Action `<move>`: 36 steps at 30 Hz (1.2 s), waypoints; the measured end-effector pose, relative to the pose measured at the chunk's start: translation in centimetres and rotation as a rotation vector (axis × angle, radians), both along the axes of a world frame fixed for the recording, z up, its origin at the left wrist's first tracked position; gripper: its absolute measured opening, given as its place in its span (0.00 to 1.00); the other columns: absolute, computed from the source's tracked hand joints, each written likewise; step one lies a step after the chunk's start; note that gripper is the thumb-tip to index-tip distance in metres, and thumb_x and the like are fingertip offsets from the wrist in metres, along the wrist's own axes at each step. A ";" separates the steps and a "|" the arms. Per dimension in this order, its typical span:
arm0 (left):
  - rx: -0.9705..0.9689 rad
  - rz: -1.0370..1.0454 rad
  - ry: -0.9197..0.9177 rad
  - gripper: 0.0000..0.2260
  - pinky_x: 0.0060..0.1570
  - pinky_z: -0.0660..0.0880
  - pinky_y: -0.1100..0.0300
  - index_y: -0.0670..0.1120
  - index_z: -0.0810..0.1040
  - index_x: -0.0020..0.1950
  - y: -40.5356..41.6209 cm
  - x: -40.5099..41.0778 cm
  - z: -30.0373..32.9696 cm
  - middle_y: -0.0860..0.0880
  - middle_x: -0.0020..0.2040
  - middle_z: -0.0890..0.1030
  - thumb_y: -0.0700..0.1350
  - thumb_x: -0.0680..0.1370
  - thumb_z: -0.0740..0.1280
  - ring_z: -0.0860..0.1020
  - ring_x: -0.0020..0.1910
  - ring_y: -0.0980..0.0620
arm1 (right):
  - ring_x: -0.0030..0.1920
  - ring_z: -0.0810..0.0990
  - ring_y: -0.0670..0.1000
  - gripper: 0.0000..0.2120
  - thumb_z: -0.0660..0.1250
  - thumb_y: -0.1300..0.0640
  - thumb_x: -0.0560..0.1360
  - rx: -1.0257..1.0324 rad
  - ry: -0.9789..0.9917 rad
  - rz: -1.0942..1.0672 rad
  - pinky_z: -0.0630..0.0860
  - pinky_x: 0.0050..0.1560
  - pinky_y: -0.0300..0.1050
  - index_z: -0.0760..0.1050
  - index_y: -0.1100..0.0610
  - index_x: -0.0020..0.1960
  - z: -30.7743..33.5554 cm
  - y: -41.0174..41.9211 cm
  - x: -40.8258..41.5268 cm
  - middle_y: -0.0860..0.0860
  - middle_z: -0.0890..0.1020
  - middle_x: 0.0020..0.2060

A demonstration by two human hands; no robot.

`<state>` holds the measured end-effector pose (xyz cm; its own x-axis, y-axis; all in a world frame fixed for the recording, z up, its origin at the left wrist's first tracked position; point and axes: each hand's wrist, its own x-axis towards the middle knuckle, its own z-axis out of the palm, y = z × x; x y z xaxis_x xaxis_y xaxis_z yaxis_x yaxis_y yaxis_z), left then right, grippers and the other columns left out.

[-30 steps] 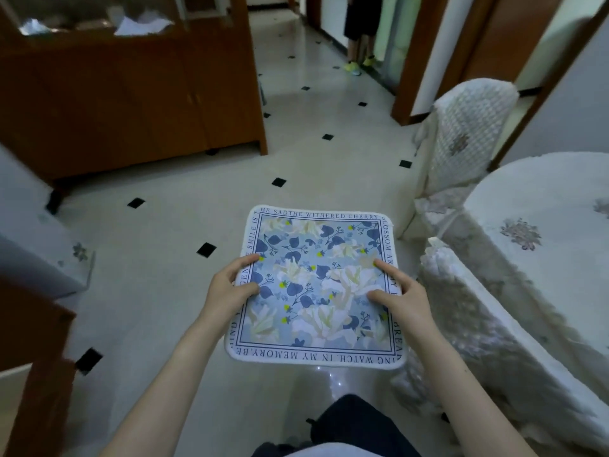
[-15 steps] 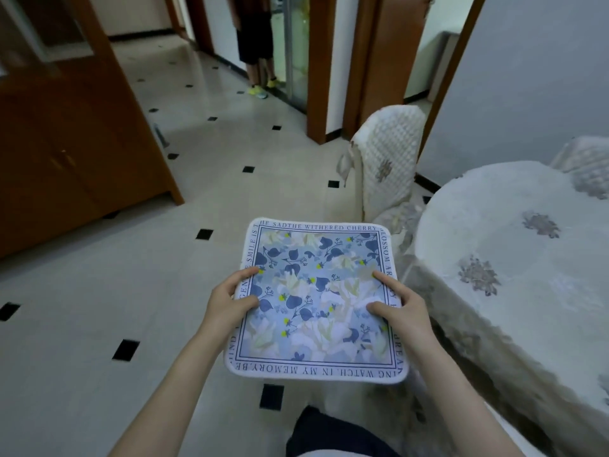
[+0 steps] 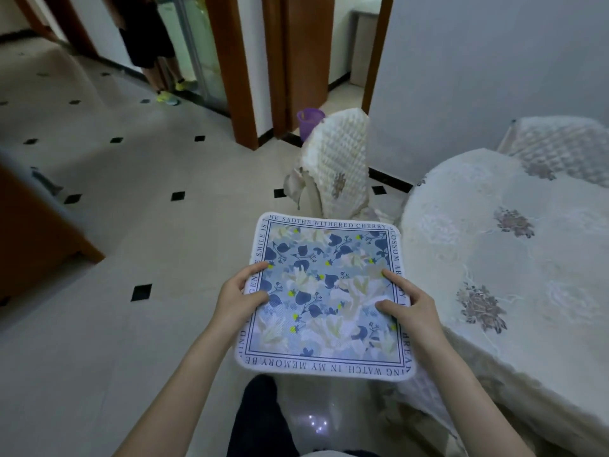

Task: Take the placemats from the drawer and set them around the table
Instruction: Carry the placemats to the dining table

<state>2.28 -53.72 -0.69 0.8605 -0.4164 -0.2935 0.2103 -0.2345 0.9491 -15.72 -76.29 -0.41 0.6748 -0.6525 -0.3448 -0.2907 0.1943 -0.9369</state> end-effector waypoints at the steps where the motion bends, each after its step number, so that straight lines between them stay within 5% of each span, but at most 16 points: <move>1: -0.002 -0.032 0.001 0.25 0.43 0.81 0.58 0.51 0.80 0.60 -0.9 2.0 -0.1 0.50 0.55 0.82 0.27 0.70 0.65 0.82 0.48 0.51 | 0.50 0.77 0.74 0.27 0.71 0.70 0.69 0.003 0.002 -0.036 0.76 0.44 0.73 0.80 0.40 0.57 -0.2 -0.3 1.4 0.45 0.86 0.44; 9: 0.010 -0.313 0.014 0.25 0.39 0.81 0.59 0.51 0.79 0.60 -9.7 16.4 0.8 0.51 0.52 0.82 0.27 0.71 0.66 0.82 0.45 0.49 | 0.44 0.85 0.59 0.27 0.71 0.72 0.69 0.006 -0.023 -0.330 0.81 0.46 0.62 0.80 0.44 0.57 -0.2 -3.4 10.7 0.46 0.84 0.50; 15: 0.035 -0.521 0.017 0.25 0.44 0.81 0.50 0.55 0.79 0.58 -17.3 22.2 0.4 0.48 0.51 0.83 0.27 0.71 0.67 0.82 0.43 0.48 | 0.36 0.84 0.52 0.26 0.70 0.72 0.71 0.026 -0.030 -0.508 0.80 0.34 0.44 0.79 0.47 0.60 0.8 -5.9 13.2 0.34 0.83 0.38; 20: 0.018 -0.654 0.064 0.25 0.38 0.81 0.59 0.54 0.79 0.59 -24.7 22.9 -0.4 0.49 0.51 0.83 0.27 0.71 0.66 0.83 0.44 0.51 | 0.42 0.84 0.59 0.26 0.70 0.72 0.71 -0.006 0.012 -0.605 0.81 0.41 0.59 0.78 0.47 0.62 0.6 -9.8 12.8 0.34 0.80 0.46; 23: 0.021 -0.712 0.093 0.25 0.35 0.80 0.61 0.52 0.79 0.61 -29.6 22.7 -1.3 0.48 0.54 0.81 0.27 0.72 0.66 0.83 0.45 0.53 | 0.41 0.83 0.59 0.26 0.69 0.71 0.72 0.000 0.052 -0.654 0.81 0.40 0.57 0.78 0.46 0.62 0.0 -13.3 12.0 0.34 0.78 0.47; 28: 0.023 -0.796 0.103 0.24 0.35 0.80 0.60 0.51 0.77 0.61 -39.5 21.3 -2.8 0.51 0.56 0.79 0.26 0.73 0.65 0.83 0.44 0.55 | 0.44 0.81 0.68 0.26 0.70 0.71 0.72 -0.021 0.081 -0.699 0.80 0.40 0.65 0.79 0.44 0.60 -2.0 -22.8 10.4 0.51 0.83 0.56; 33: 0.094 -0.833 0.012 0.23 0.34 0.79 0.64 0.51 0.74 0.61 -49.1 19.7 -4.8 0.46 0.56 0.79 0.28 0.73 0.67 0.80 0.44 0.56 | 0.41 0.78 0.74 0.26 0.70 0.72 0.70 -0.112 0.159 -0.708 0.76 0.38 0.71 0.79 0.47 0.61 -2.8 -32.5 9.4 0.42 0.84 0.46; 36: 0.151 -0.846 -0.011 0.22 0.34 0.78 0.66 0.49 0.73 0.61 -54.3 19.6 -6.3 0.46 0.57 0.77 0.29 0.73 0.69 0.79 0.44 0.57 | 0.49 0.77 0.74 0.26 0.69 0.73 0.70 -0.133 0.195 -0.694 0.77 0.42 0.70 0.78 0.51 0.62 -3.7 -37.4 9.3 0.39 0.81 0.46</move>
<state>21.88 -108.04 -6.97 0.2809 -0.8765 -0.3909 -0.1014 -0.4321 0.8961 -6.39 -113.65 -4.13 0.0258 -0.9521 -0.3047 -0.3055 0.2828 -0.9092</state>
